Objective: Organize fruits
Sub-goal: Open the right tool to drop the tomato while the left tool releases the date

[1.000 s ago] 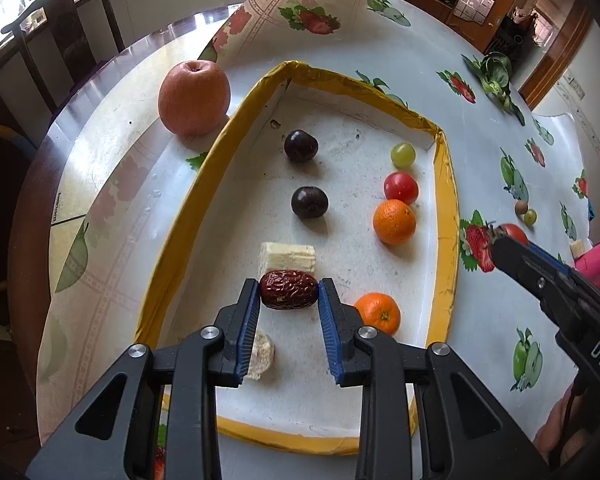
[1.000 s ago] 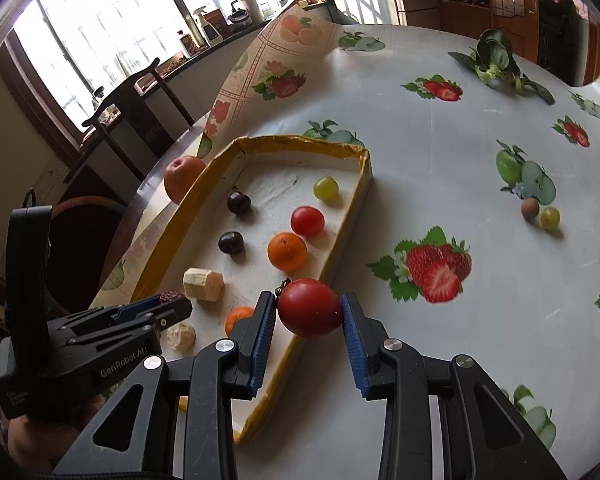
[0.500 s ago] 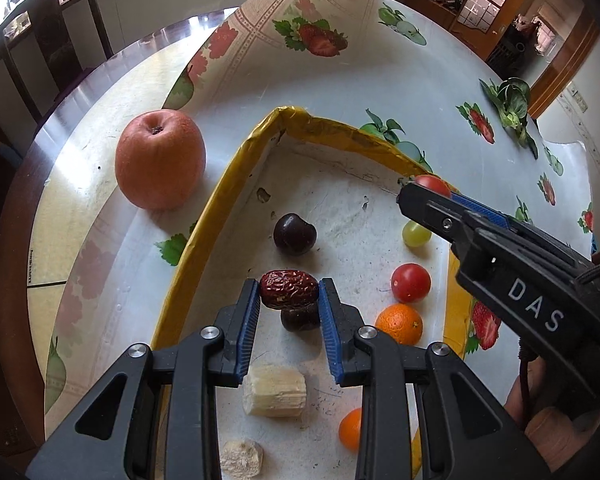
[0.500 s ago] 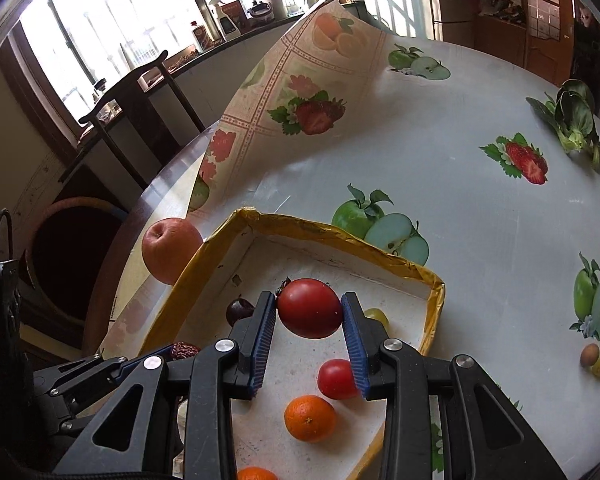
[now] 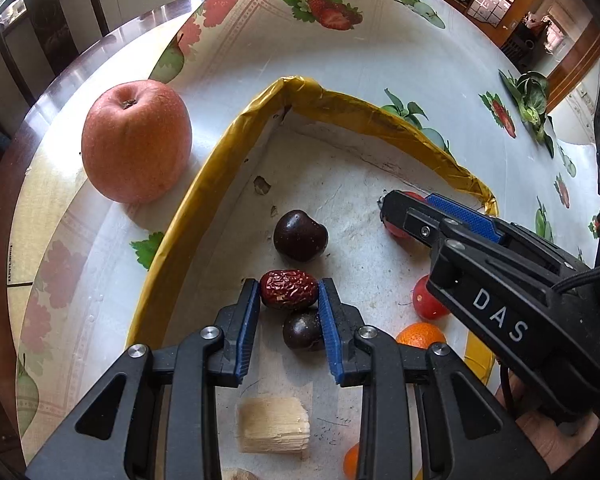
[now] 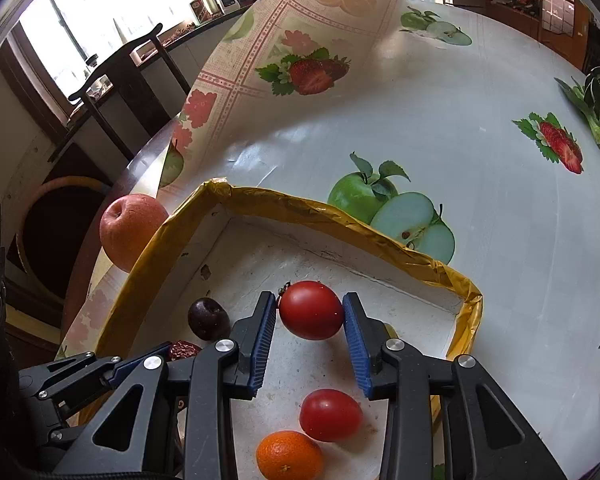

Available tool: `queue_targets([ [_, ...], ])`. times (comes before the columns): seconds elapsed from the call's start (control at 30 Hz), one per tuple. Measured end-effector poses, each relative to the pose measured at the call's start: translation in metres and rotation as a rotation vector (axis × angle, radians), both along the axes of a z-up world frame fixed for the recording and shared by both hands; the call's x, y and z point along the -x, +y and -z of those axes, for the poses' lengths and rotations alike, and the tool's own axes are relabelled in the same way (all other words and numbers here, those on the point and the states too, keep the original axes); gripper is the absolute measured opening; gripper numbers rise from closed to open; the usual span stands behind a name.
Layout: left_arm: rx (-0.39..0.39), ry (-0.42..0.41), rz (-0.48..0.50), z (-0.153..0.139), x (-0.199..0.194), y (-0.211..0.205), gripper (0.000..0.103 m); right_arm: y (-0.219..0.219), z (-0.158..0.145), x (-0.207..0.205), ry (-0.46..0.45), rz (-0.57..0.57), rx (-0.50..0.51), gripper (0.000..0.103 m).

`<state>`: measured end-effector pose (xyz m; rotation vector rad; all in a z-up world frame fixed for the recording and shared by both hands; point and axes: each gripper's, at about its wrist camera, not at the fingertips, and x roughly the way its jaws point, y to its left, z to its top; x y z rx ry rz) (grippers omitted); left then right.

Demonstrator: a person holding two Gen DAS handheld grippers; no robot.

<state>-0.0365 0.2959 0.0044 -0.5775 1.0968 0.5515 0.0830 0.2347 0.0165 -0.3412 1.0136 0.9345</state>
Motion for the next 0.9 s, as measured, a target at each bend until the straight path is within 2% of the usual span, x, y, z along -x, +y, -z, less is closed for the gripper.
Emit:
queue_targets([
  [0.17,0.006,-0.001,-0.013,0.002,-0.002,0.003,0.028,0.000,0.003,-0.004,-0.001,0.002,0.005,0.036],
  [0.23,-0.001,0.008,-0.019,0.002,-0.004,0.004,0.034,0.001,0.003,-0.005,-0.003,-0.004,0.009,0.036],
  [0.33,0.002,0.013,-0.020,0.002,-0.004,0.004,0.034,0.000,0.001,-0.003,-0.005,-0.009,0.009,0.037],
  [0.43,0.002,0.013,-0.026,-0.001,-0.003,0.003,0.039,-0.003,-0.005,-0.003,-0.003,-0.006,-0.004,0.039],
  [0.5,-0.006,0.010,-0.032,-0.005,0.001,0.002,0.048,-0.008,-0.012,-0.001,-0.006,-0.002,-0.018,0.040],
  [0.57,-0.015,0.000,-0.036,-0.011,0.005,0.001,0.051,-0.013,-0.021,0.001,-0.011,-0.001,-0.035,0.041],
  [0.67,-0.019,-0.012,-0.036,-0.018,0.010,-0.004,0.051,-0.023,-0.034,0.006,-0.025,0.008,-0.061,0.045],
  [0.9,-0.033,-0.028,-0.010,-0.031,0.024,-0.026,0.051,-0.055,-0.051,0.019,-0.024,0.046,-0.091,0.045],
])
